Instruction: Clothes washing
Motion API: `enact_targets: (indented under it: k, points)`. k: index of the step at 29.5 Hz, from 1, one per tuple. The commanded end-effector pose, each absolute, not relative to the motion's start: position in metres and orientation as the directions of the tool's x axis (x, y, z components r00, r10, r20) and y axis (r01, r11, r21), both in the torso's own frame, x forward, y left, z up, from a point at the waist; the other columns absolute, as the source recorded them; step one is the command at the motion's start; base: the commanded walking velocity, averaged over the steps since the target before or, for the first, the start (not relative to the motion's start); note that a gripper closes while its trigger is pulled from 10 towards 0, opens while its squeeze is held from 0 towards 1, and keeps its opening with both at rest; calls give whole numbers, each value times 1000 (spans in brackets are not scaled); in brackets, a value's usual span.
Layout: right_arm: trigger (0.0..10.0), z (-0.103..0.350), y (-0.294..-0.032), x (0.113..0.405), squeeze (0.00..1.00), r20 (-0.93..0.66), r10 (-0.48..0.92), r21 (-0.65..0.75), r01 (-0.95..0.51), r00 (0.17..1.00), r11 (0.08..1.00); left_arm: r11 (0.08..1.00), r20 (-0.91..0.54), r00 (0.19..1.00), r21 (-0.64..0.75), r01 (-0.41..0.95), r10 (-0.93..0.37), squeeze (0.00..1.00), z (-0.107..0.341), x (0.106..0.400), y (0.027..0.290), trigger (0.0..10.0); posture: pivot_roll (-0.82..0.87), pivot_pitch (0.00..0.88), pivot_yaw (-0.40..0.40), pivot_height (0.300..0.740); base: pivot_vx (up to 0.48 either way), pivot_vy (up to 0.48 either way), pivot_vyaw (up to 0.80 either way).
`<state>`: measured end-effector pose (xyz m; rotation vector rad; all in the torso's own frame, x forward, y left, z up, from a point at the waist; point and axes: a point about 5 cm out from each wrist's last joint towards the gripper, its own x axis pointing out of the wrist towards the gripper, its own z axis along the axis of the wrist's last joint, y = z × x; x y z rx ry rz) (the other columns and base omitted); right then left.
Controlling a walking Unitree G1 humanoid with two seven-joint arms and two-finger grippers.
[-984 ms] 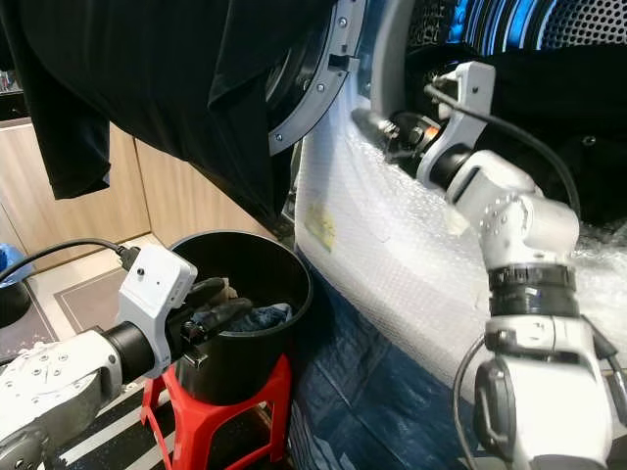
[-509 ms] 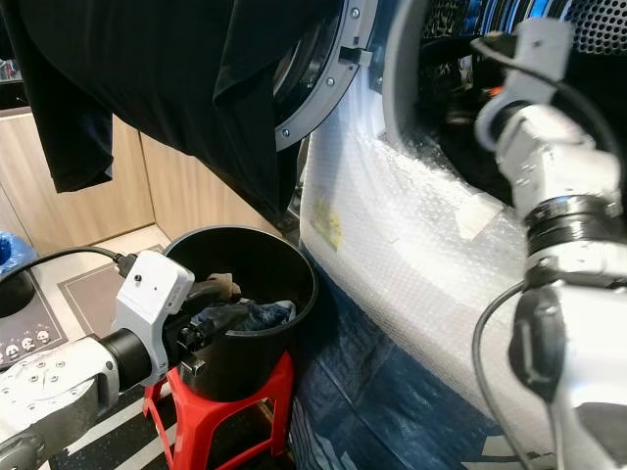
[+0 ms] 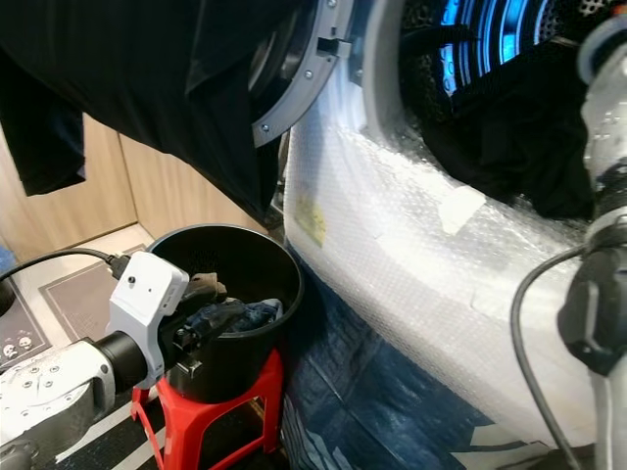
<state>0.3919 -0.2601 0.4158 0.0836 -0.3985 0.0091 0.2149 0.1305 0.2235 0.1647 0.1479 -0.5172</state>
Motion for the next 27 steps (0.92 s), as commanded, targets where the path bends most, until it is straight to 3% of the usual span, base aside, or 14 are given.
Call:
enact_targets:
  k: [1, 8, 13, 17, 21, 25, 27]
  points:
    - [10000, 418, -262, 387, 0, 437, 52, 59, -86, 898, 995, 874, -159, 881, 138, 467, -446, 0, 227, 220, 135, 10000, 89, 60, -187, 740, 0, 0, 0]
    - [10000, 400, -275, 374, 0, 496, 149, 44, -196, 856, 980, 903, -108, 922, 189, 386, -372, 0, 231, 232, 144, 10000, 68, 42, -159, 740, 0, 0, 0]
    - [10000, 382, -290, 365, 0, 408, 170, -39, -169, 897, 985, 912, -114, 930, 189, 365, -349, 0, 230, 239, 149, 10000, 59, 32, -144, 740, 0, 0, 0]
    - [10000, 363, -301, 357, 0, 191, 177, -192, -140, 965, 971, 906, -107, 926, 191, 377, -363, 0, 231, 241, 149, 10000, 39, 28, -134, 740, 0, 0, 0]
    - [10000, 362, -309, 341, 0, 231, 194, -203, -148, 953, 968, 910, -79, 931, 196, 364, -356, 0, 233, 247, 150, 10000, 18, 27, -124, 740, 0, 0, 0]
    - [10000, 363, -300, 326, 0, 278, 309, -207, -257, 910, 944, 911, -72, 936, 213, 352, -345, 0, 233, 252, 151, 10000, 11, 21, -119, 740, 0, 0, 0]
    - [10000, 357, -280, 308, 0, 249, 485, -216, -440, 838, 872, 911, -62, 936, 214, 352, -347, 0, 233, 254, 151, 10000, 3, 13, -111, 740, 0, 0, 0]
